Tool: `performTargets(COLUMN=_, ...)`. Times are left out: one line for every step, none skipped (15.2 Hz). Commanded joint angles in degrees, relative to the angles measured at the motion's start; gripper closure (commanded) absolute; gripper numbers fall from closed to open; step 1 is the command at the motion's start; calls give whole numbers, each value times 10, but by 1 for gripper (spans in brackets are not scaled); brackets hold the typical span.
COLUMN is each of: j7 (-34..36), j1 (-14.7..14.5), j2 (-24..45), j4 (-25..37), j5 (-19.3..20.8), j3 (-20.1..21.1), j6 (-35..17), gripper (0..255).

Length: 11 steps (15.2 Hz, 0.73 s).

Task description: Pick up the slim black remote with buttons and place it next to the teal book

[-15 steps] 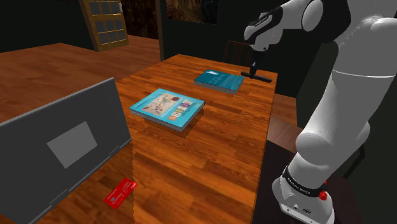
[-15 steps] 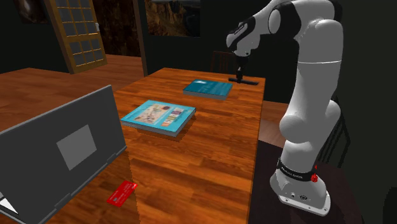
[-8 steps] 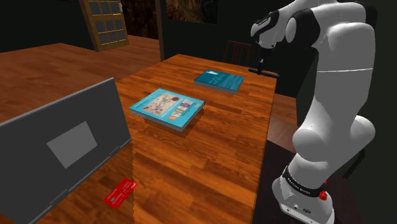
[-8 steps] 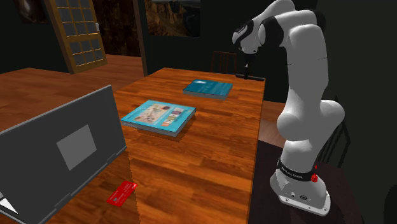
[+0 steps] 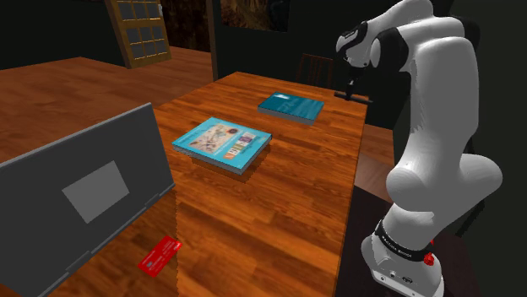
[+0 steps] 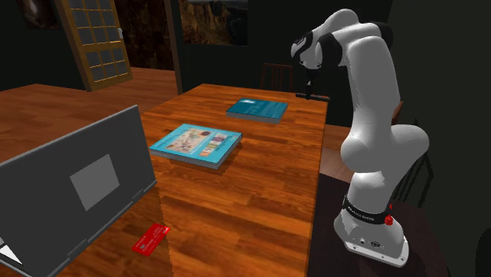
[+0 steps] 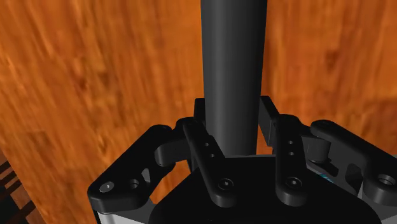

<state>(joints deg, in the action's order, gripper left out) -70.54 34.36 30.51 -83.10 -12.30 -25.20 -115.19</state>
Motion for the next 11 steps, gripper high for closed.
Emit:
performTargets(j7=-1, j1=0, j2=5, j4=-8, j5=-3, j3=2, j6=-13, gripper=255)
performTargets(j7=-2, j1=0, j2=7, j4=-12, j5=-4, j3=2, j6=-19, gripper=255)
performTargets(j7=-3, j1=0, j2=10, j4=-16, j5=-5, j3=3, j6=-26, gripper=255)
performTargets(j7=-4, j1=0, j2=12, j4=-21, j5=-6, j3=4, j6=-32, gripper=255)
performTargets(j7=-4, j1=1, j2=15, j4=-24, j5=-8, j3=5, j6=-38, gripper=255)
performTargets(j7=-5, j1=1, j2=17, j4=-28, j5=-9, j3=5, j6=-45, gripper=255)
performTargets(j7=-6, j1=1, j2=20, j4=-32, j5=-10, j3=6, j6=-51, gripper=255)
performTargets(j7=-7, j1=1, j2=23, j4=-35, j5=-12, j3=7, j6=-57, gripper=255)
performTargets(j7=-8, j1=2, j2=26, j4=-39, j5=-13, j3=8, j6=-63, gripper=255)
performTargets(j7=-9, j1=2, j2=29, j4=-42, j5=-15, j3=9, j6=-69, gripper=255)
performTargets(j7=-9, j1=2, j2=32, j4=-45, j5=-16, j3=10, j6=-75, gripper=255)
